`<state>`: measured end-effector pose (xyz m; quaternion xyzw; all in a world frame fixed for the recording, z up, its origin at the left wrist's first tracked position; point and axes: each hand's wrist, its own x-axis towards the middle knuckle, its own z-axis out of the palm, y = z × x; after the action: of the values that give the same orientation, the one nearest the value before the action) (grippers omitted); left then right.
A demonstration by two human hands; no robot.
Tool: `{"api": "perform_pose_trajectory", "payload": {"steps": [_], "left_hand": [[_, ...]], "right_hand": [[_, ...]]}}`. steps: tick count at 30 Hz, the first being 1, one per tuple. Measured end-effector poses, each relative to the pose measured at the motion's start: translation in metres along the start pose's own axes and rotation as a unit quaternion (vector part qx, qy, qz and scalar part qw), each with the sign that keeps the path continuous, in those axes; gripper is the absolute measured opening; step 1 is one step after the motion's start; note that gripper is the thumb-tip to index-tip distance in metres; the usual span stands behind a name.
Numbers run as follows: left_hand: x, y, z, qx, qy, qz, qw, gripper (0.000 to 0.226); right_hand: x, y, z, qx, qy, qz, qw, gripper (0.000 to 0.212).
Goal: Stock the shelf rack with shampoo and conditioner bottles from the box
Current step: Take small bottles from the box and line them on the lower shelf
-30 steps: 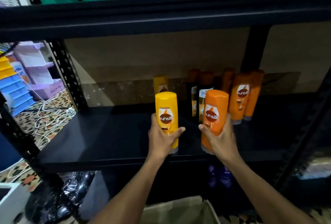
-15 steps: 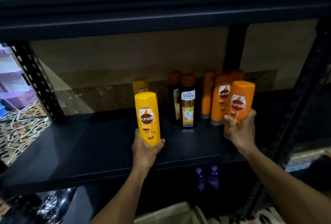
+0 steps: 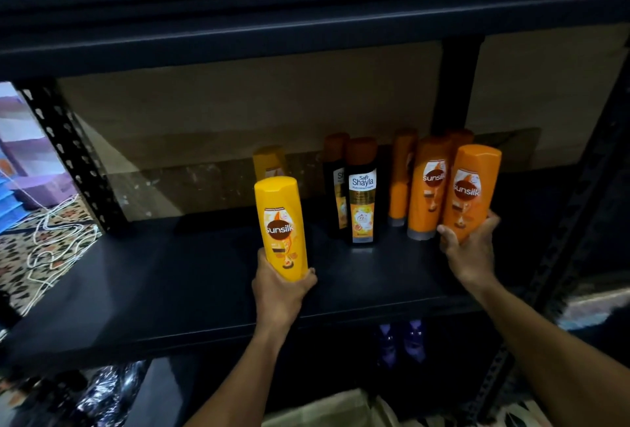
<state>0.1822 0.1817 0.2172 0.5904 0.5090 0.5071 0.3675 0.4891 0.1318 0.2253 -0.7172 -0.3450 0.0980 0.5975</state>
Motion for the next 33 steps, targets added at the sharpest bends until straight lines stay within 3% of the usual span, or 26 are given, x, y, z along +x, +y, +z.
{"api": "perform_pose_trajectory", "payload": {"steps": [15,20,25,33], "left_hand": [[0.002,-0.002,0.001,0.012,-0.003,-0.007,1.000,0.075],[0.011,-0.003,0.013,0.078,0.013,-0.013,0.997,0.072],[0.028,0.003,0.027,0.174,0.070,-0.036,0.982,0.077],[0.046,-0.011,0.027,0.122,0.201,-0.025,0.972,0.071]], "right_hand": [[-0.007,-0.002,0.006,-0.061,-0.017,0.017,0.998,0.070],[-0.008,0.001,0.008,-0.074,-0.014,0.014,0.997,0.070],[-0.006,0.007,0.008,-0.078,-0.014,0.006,0.997,0.069],[-0.004,0.011,0.012,-0.086,0.016,-0.003,0.996,0.072]]}}
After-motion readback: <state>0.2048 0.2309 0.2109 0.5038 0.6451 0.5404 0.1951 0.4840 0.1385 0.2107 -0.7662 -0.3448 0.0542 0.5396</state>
